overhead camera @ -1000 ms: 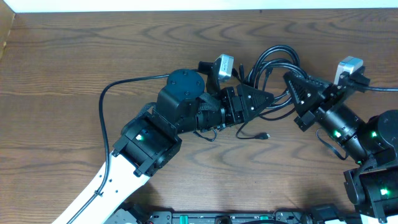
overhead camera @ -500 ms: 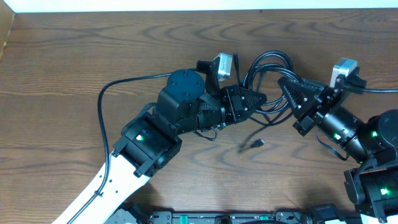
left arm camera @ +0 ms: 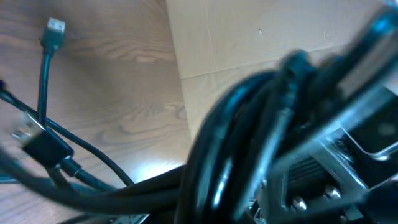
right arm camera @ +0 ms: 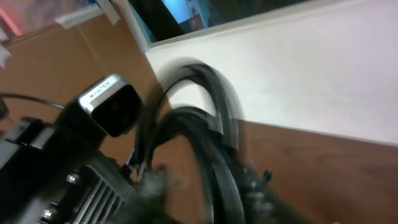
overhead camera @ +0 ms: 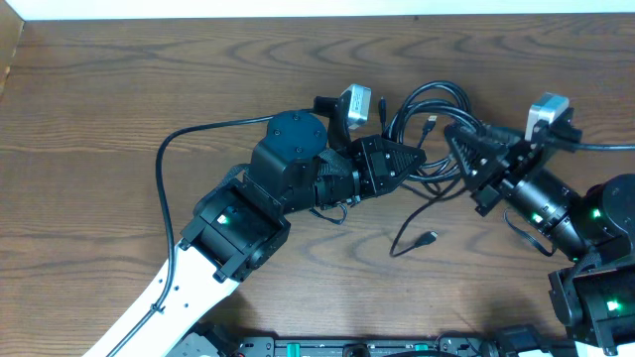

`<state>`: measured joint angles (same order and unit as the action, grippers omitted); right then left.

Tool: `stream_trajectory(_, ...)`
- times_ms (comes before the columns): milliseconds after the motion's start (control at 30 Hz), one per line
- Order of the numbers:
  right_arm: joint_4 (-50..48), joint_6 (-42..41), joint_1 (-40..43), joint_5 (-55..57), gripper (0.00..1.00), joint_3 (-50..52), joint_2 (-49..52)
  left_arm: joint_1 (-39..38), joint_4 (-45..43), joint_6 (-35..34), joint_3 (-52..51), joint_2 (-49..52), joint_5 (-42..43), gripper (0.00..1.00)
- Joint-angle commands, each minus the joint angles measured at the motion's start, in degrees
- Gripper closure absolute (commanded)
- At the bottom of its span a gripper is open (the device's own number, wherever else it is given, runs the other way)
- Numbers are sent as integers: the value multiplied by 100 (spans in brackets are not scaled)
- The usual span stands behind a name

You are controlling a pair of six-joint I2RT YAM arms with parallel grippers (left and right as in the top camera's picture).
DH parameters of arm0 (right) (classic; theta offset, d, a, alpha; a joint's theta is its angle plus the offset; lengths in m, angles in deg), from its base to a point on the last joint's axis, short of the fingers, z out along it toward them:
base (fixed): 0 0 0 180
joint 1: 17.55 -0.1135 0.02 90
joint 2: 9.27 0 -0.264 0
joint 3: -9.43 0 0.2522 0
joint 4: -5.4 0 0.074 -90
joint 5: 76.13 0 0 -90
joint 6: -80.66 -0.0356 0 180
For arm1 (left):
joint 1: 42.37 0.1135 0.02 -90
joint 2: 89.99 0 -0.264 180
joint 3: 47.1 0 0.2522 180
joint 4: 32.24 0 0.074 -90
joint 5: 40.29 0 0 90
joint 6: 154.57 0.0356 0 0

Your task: Untangle cables

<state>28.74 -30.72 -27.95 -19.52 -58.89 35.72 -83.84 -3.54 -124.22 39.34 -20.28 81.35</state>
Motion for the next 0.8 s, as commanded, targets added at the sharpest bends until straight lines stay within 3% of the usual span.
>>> stream_trajectory(0, 33, 544, -17, 229, 36, -7, -48, 2, -59, 1165, 179, -15, 334, 93)
stream_trajectory(67, 90, 662, -17, 313, 15, -7, -48, 4, 111, 2109, 179, -15, 564, 93)
stream_trajectory(167, 243, 1005, -17, 306, 2, -7, -48, 4, 831, 3292, 179, -15, 514, 92)
stream_trajectory(267, 529, 1657, -17, 306, 3, -7, -48, 4, 1572, 4450, 179, -17, 481, 92)
stream_trajectory(433, 1141, 2946, -17, 302, 8, -7, -48, 4, 2415, 5761, 179, -28, 481, 93)
stream_trajectory(767, 2144, 4450, -20, -1123, 14, -7, -55, 4, 2555, 6859, 179, -55, 479, 92)
